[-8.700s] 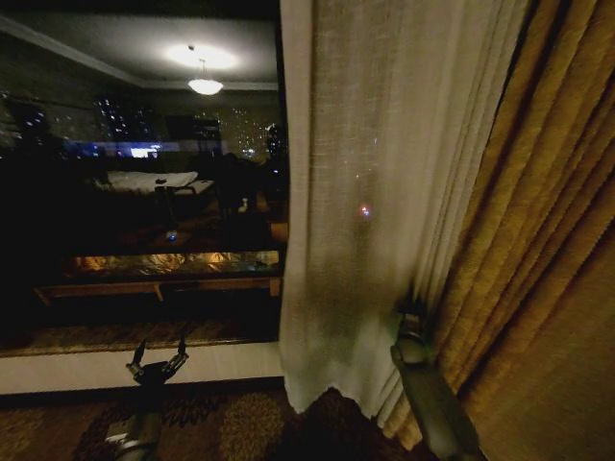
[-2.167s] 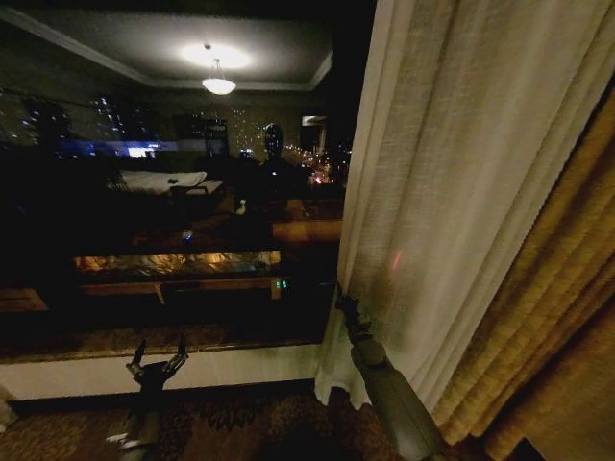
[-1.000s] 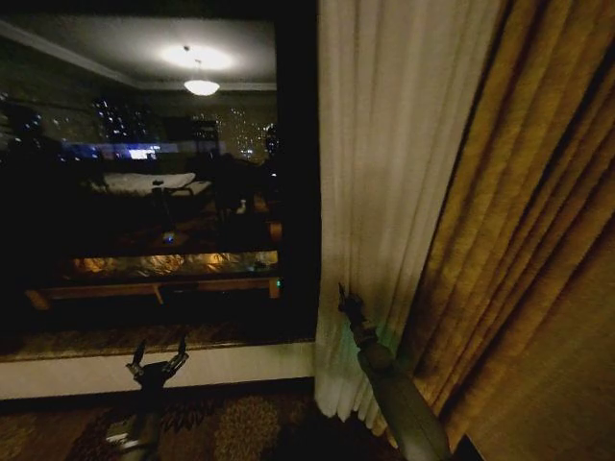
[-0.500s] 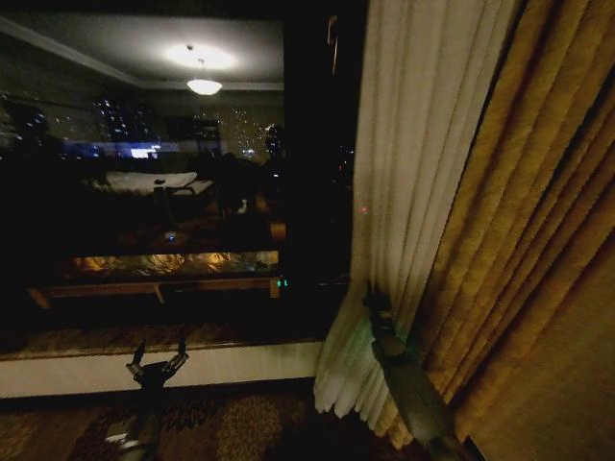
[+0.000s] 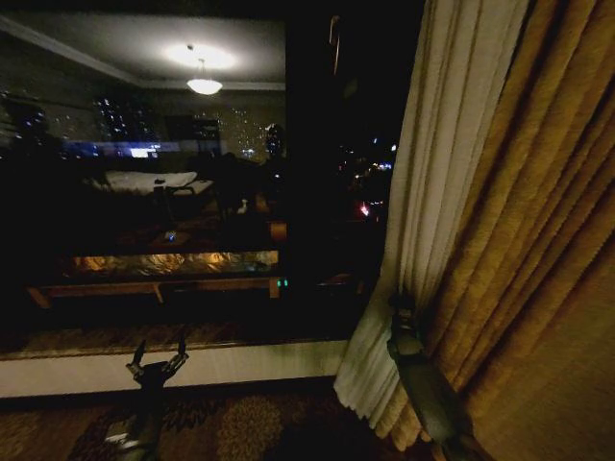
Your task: Open the curtains by pulling them apart, changing their state from closed to fully open.
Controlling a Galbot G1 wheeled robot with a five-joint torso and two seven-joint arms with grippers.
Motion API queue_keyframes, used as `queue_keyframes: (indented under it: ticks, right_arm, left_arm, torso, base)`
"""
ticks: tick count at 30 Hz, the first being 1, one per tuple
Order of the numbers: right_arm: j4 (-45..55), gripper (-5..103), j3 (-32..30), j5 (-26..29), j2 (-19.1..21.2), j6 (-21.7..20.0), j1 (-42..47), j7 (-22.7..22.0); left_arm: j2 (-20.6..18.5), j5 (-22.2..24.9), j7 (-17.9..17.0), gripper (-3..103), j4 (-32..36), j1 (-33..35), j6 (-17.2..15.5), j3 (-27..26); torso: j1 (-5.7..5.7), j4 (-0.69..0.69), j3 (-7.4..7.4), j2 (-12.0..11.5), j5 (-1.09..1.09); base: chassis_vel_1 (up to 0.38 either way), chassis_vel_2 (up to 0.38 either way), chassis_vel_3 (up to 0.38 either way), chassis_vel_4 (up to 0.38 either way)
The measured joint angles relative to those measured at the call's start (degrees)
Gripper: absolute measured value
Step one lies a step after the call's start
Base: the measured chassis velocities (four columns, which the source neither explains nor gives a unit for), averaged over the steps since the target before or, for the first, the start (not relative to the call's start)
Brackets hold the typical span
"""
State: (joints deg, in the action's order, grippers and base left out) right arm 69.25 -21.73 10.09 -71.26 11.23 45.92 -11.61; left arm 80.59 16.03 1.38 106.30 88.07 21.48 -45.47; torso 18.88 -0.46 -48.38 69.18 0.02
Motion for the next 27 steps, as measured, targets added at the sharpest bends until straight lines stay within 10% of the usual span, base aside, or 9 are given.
queue_keyframes:
  ticks: [7, 27]
  right_arm:
    - [16.6, 32, 2.7, 8.4, 2.3, -7.5, 10.6, 9.0]
    - [27.1, 99, 0.8, 7.7, 3.6, -5.9, 18.6, 9.3]
  left_arm:
    - [0.0, 0.0, 0.0, 100, 0.0, 0.0, 0.0, 0.0]
    - [0.0, 0.0, 0.0, 100, 0.0, 0.0, 0.0, 0.0]
  torso:
    - [-0.01, -0.01, 0.01, 0.0, -0.04]
    - [0.00, -0.01, 0.01, 0.0, -0.03]
  base:
    - [0.000, 0.000, 0.000, 0.000]
    - [0.000, 0.000, 0.000, 0.000]
